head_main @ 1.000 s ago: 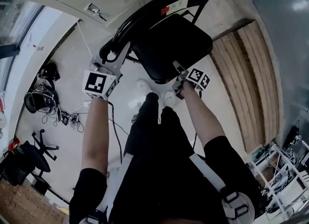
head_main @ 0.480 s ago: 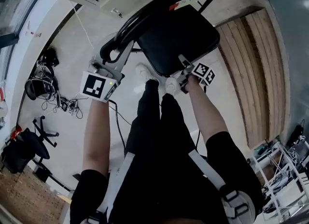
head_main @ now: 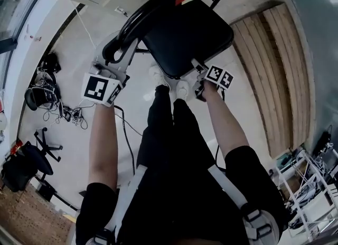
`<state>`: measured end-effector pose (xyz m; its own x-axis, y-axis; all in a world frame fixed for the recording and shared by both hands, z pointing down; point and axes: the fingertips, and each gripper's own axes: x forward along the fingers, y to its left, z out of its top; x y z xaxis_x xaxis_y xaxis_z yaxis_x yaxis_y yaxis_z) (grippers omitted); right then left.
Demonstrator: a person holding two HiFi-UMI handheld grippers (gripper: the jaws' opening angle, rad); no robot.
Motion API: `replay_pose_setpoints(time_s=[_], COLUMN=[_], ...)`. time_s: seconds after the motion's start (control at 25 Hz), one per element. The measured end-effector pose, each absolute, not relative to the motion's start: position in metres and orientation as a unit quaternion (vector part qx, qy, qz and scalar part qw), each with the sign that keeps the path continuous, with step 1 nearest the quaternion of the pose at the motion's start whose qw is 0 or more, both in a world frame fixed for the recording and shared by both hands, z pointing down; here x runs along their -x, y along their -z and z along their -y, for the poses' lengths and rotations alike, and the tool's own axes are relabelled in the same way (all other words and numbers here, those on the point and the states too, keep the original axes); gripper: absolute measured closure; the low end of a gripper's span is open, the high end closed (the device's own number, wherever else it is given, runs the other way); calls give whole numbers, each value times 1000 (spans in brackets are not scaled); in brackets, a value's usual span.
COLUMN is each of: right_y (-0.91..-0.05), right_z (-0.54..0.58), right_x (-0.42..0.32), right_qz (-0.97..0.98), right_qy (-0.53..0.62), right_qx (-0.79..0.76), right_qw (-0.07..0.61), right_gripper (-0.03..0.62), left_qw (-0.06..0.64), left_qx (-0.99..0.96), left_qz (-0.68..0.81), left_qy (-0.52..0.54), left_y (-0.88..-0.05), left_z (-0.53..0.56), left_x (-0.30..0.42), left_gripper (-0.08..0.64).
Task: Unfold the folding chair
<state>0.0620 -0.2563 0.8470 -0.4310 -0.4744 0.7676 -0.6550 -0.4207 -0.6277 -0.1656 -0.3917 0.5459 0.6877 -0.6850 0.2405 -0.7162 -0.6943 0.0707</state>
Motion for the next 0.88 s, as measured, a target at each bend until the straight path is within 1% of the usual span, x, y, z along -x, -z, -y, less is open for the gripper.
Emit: replay_pose_setpoints(time_s=[0.04, 0.12, 0.2, 0.24, 0.36, 0.4, 0.56, 0.6, 0.68, 0.88], right_y=[-835, -800, -768, -761, -780, -793, -828, -831, -834, -845], right_z=[254, 262, 280, 290, 308, 310, 303, 300, 297, 292], right_x=[-72, -87, -75, -58, -13, -6, 16, 20, 27, 26], right_qz=[542, 579, 640, 670, 714, 718, 728, 732, 736, 730], right_qy=[-630, -545, -461, -437, -415, -408, -368, -350, -326, -327], right_qx=[-547, -586, -584, -563, -497, -482, -434, -425, -415, -413], right_qw=[100, 155, 194, 207, 264, 292, 383, 401, 424, 435], right_gripper=[314, 436, 496, 512, 522, 542, 565, 586, 586, 586], left_qw=[82, 84, 82, 81, 84, 86, 88, 86, 85, 85], left_qx=[-915, -915, -915, -914, -916, -916, -919, -920, -920, -920], left_qz=[382, 382, 383, 384, 381, 379, 372, 371, 371, 371], left_qy=[-99, -99, -99, -99, -100, -99, -94, -93, -91, -87], left_y=[-546, -546, -546, -546, -545, -546, -545, -546, -547, -554], left_z=[392, 391, 391, 390, 390, 390, 393, 395, 401, 422], left_x=[166, 166, 166, 165, 161, 160, 160, 162, 167, 182], left_gripper=[412, 411, 413, 413, 413, 413, 414, 414, 416, 414])
